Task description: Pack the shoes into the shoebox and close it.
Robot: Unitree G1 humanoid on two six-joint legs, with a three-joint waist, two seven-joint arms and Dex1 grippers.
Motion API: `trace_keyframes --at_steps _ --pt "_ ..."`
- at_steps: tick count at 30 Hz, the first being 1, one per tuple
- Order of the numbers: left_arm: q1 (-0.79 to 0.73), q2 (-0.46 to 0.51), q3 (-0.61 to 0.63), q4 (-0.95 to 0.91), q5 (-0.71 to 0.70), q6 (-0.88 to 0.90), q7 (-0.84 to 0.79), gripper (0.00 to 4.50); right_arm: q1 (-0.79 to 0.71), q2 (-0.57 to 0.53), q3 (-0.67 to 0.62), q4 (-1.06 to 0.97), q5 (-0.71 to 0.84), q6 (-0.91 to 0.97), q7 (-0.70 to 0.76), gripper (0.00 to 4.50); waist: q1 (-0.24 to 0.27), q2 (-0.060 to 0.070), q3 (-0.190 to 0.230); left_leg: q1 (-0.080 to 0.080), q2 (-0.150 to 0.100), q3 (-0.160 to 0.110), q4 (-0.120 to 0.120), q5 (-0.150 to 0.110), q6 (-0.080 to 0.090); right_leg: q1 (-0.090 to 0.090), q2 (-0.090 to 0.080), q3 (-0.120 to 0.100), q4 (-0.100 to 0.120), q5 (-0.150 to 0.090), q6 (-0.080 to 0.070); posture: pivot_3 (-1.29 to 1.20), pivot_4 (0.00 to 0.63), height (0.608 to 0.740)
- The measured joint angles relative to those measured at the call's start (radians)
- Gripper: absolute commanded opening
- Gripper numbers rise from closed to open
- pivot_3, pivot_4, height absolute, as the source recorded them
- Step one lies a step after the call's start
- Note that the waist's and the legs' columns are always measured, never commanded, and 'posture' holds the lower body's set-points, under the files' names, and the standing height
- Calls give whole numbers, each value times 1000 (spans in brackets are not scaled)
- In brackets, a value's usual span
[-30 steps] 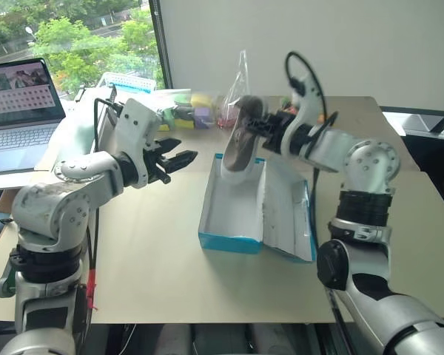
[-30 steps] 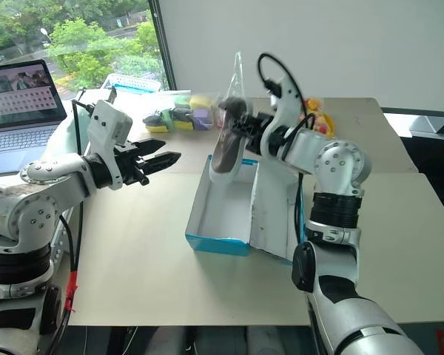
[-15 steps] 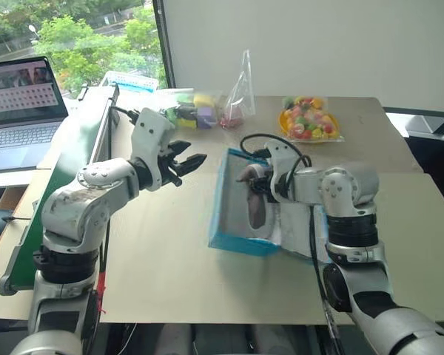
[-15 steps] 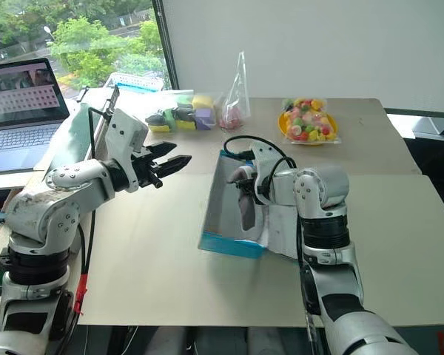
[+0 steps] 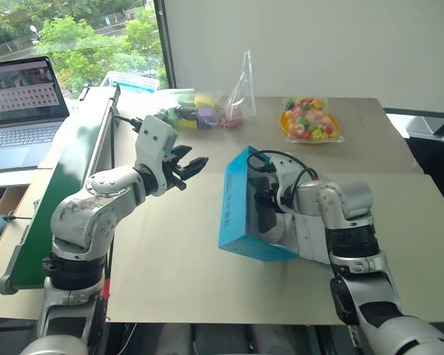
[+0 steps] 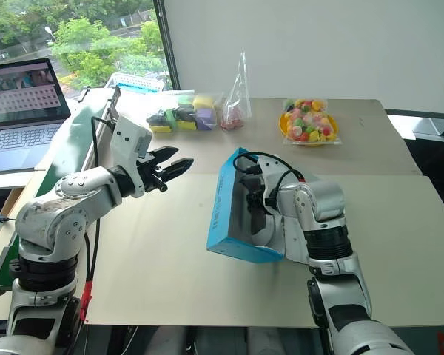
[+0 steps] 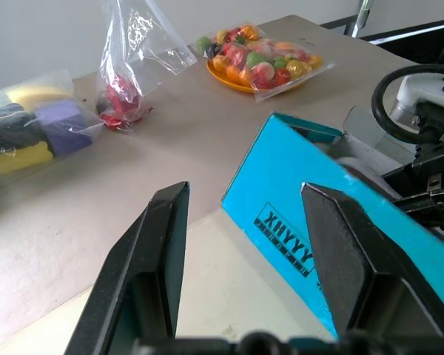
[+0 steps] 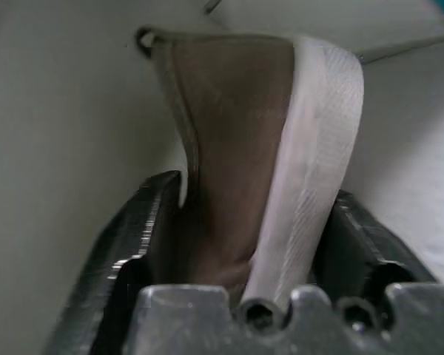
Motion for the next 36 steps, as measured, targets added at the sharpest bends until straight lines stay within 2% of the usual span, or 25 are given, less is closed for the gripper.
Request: trace_keyframes --at_steps 1,4,7,15,22,28,36 --pt "0 0 0 0 0 2 1 2550 0 -7 22 -1 -18 -7 4 4418 0 0 0 0 0 0 0 0 0 0 0 0 0 0 0 0 150 740" --pt "0 0 1 -1 -1 4 1 2550 -7 -44 79 -1 -77 -56 2 4418 0 0 0 0 0 0 0 0 0 0 0 0 0 0 0 0 150 740" --pt "-1 -2 2 0 0 5 0 2550 -76 -78 100 -18 -126 -73 4 4418 -3 0 0 0 0 0 0 0 0 -1 0 0 0 0 0 0 150 740" --pt "-11 -11 -2 30 5 -4 -17 2550 -206 -96 108 -87 -178 -77 49 4418 -1 0 0 -1 0 0 0 0 0 -1 0 0 0 0 0 0 150 740" --pt "-17 3 -3 30 9 -10 -30 2550 -217 -114 146 -94 -213 -89 93 4418 0 0 0 0 0 0 -1 0 0 -1 0 0 0 0 0 0 150 740" --pt "-17 18 -1 30 9 -10 -29 2550 -217 -106 188 -94 -225 -109 134 4418 -3 0 0 0 0 0 -1 0 0 -1 0 0 1 0 0 0 150 740" --pt "-17 30 0 30 13 -10 -25 2550 -233 -23 232 -70 -247 -154 155 4418 -3 0 0 0 0 0 -1 0 0 -2 0 0 1 0 0 0 150 740"
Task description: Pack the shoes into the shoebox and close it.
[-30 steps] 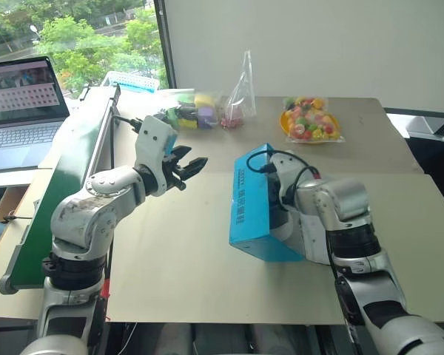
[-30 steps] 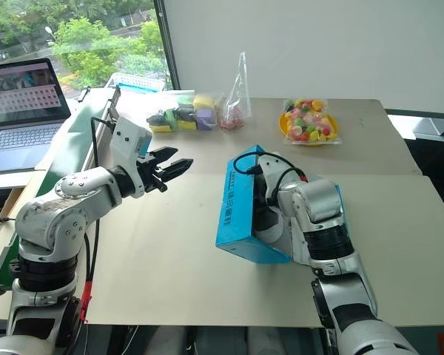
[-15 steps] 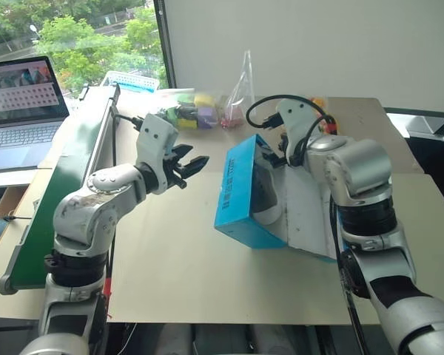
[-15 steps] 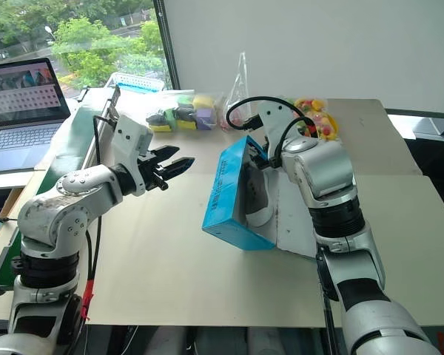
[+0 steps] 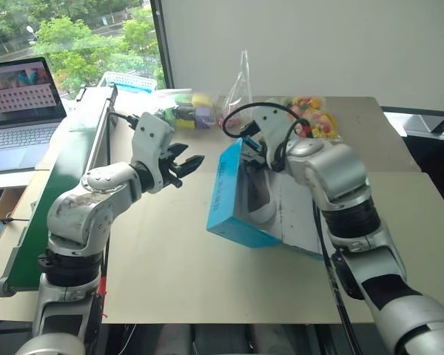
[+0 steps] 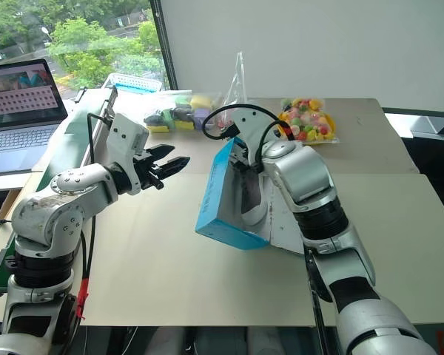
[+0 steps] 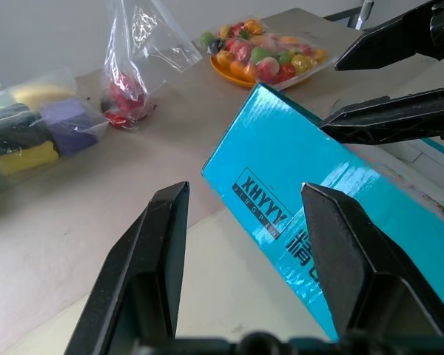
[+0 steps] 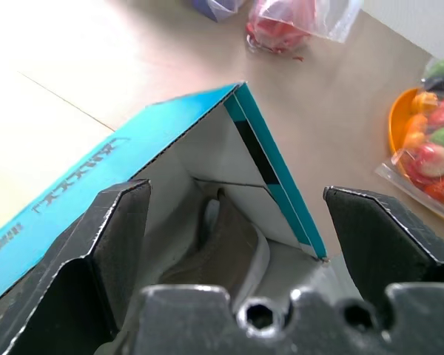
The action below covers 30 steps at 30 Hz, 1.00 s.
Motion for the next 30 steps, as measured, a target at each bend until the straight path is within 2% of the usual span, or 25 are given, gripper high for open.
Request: trace_keyframes --at_steps 8,12,14,18,22,25,30 --pt "0 27 9 0 14 2 13 2550 1 13 -1 22 -13 -46 41 4418 2 0 0 0 0 0 0 0 0 0 0 0 0 0 0 0 150 740" --pt "11 43 49 0 27 7 39 2550 1 9 -100 22 28 -116 99 4418 2 0 0 0 0 0 0 0 0 0 0 0 0 0 0 0 150 740" --pt "34 54 81 2 39 13 64 2550 1 -26 -136 23 52 -182 164 4418 0 0 0 0 0 0 0 0 0 0 0 0 0 0 0 0 150 740" --pt "114 88 164 41 108 14 138 2550 6 -146 -180 16 143 -342 425 4418 -1 0 0 0 0 0 0 0 0 0 0 0 -1 0 0 0 150 740" --pt "171 96 240 74 170 4 206 2550 39 -167 -195 -7 273 -370 649 4418 -2 0 0 1 0 0 0 0 0 1 0 0 0 0 0 0 150 740" --pt "202 98 302 84 199 -1 241 2550 49 -152 -178 -7 308 -387 721 4418 -1 0 0 1 0 0 0 0 0 0 0 0 0 0 0 0 150 740" --pt "244 99 377 112 234 -54 276 2550 59 -112 -126 46 269 -498 746 4418 2 0 0 1 0 0 0 0 0 1 -1 0 0 0 0 0 150 740"
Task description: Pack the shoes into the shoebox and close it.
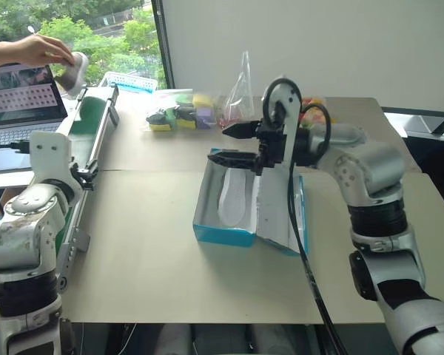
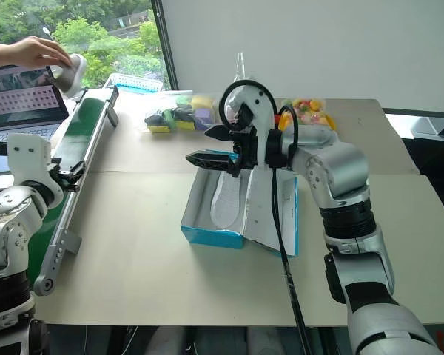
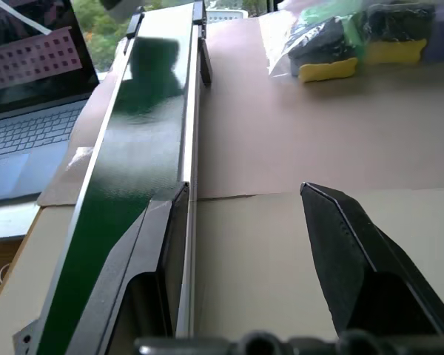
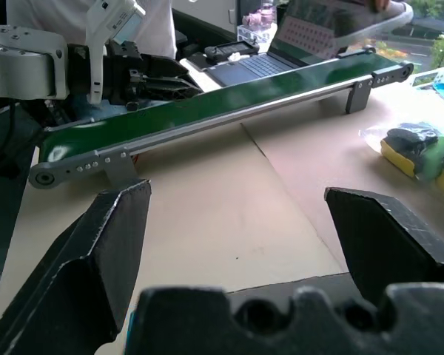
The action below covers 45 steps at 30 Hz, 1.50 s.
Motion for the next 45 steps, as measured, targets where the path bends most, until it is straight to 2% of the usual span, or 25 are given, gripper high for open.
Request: trace_keyframes --at_steps 10,13,16,17,23,29,34,45 --pt "34 -63 39 88 35 -160 35 2550 82 76 74 49 -62 -129 3 4418 3 -1 0 0 0 0 0 0 0 0 -1 -1 1 0 0 0 150 740" --pt "47 -83 43 122 36 -196 41 3262 119 88 109 50 -88 -149 3 4500 1 -1 0 0 0 0 0 0 0 -1 -1 -1 1 0 0 0 150 740" --pt "54 -99 71 144 28 -219 45 4409 125 90 119 50 -100 -162 0 4500 0 -1 0 0 0 0 0 0 0 -1 -1 -1 2 0 0 0 150 740" --pt "56 -99 78 148 28 -225 45 4466 125 90 119 50 -101 -163 -2 4500 0 -1 0 0 0 0 0 0 0 -1 -1 -1 2 0 0 0 150 740" --pt "51 -105 140 189 4 -262 55 4466 130 106 119 51 -118 -166 -14 4500 0 -1 0 0 0 -1 0 0 0 -1 -1 -1 2 0 0 0 150 740" --pt "-1 -95 159 314 -10 -300 52 4466 130 162 128 72 -138 -188 -34 4500 0 -1 -1 0 0 -1 1 0 0 -1 -1 -1 3 0 0 0 150 740" --pt "-61 -46 138 476 -1 -394 8 4466 130 193 137 97 -167 -207 -48 4500 0 -1 -1 0 -1 -1 1 0 0 -1 -1 -1 4 0 0 0 150 740" --pt "-135 -37 60 803 33 -613 -67 4466 144 171 134 70 -163 -165 -50 4500 0 -2 -1 0 -1 -1 1 0 0 -1 -1 -2 5 0 0 0 150 740"
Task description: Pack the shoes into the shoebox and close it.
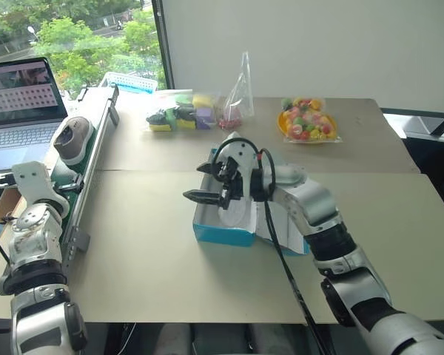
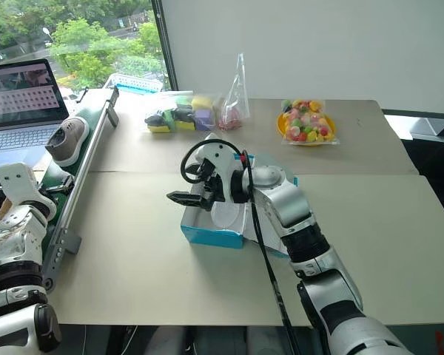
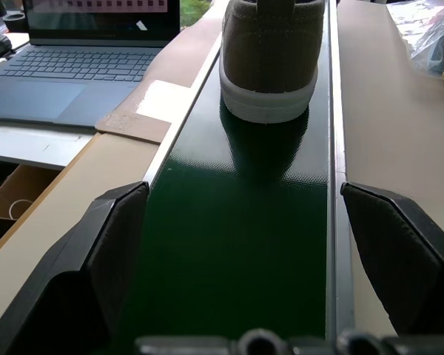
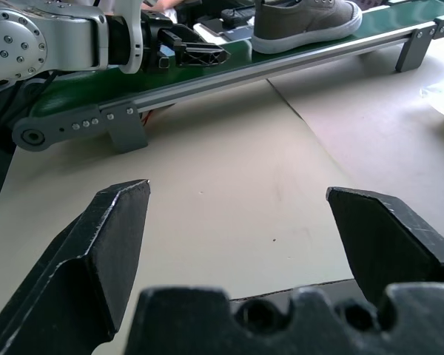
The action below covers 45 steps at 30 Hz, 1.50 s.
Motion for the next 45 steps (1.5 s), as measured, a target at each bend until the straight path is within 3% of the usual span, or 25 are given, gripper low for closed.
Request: trace_keyframes --at_steps 9,12,14,16,20,24,29,30,34,40,45 --pt "-81 26 -36 205 14 -130 -39 4466 29 -18 -13 -46 5 42 -35 4500 0 0 0 0 0 0 1 0 0 0 0 0 1 0 0 0 150 740" --pt "-98 30 -47 253 23 -165 -45 3787 31 -22 -14 -53 5 49 -42 4500 0 0 0 0 0 0 1 0 0 0 0 0 1 0 0 0 150 740" --pt "-112 32 -48 283 25 -187 -46 2937 33 -28 -15 -59 5 52 -43 4500 1 0 0 0 0 0 1 0 0 0 0 0 2 0 0 0 150 740" --pt "-128 35 -47 304 25 -202 -42 2540 33 -32 -15 -60 5 54 -46 4500 3 0 0 0 0 0 1 0 0 0 0 -1 2 0 0 0 150 740" --pt "-133 37 -46 314 23 -219 -34 2420 33 -35 -24 -62 7 65 -63 4500 3 0 0 0 0 -1 3 0 0 0 0 -1 3 0 0 0 150 740" --pt "-136 7 -85 178 21 -218 -59 2420 34 3 -114 -62 65 127 -114 4500 12 -2 0 -2 0 -2 4 1 -1 0 0 -2 3 0 0 0 150 740" --pt "-131 -99 -232 -201 6 -130 -118 2420 -82 147 -411 22 245 308 -347 4500 21 -2 0 -2 0 -2 4 1 -1 0 -1 -2 4 0 0 0 150 740" --pt "-126 -132 -289 -299 11 -92 -126 2420 -135 182 -521 66 304 350 -439 4500 22 -2 0 -2 0 -2 3 1 -1 0 -1 -2 5 0 0 0 150 740" --pt "-117 -194 -456 -487 37 -28 -166 2420 -211 224 -718 159 404 414 -639 4500 21 -2 0 -2 0 -1 1 1 -1 0 0 -1 5 0 0 0 150 740" --pt "-119 -292 -590 -625 79 70 -142 2420 -210 233 -822 188 486 462 -773 4500 -3 -1 0 -3 0 1 1 1 -1 -1 0 1 4 0 0 0 150 740" --pt "-112 -360 -617 -682 80 135 -128 2420 -191 233 -841 133 527 468 -848 4500 -6 -1 0 -2 0 1 1 1 -1 -1 1 1 2 0 0 0 150 740"
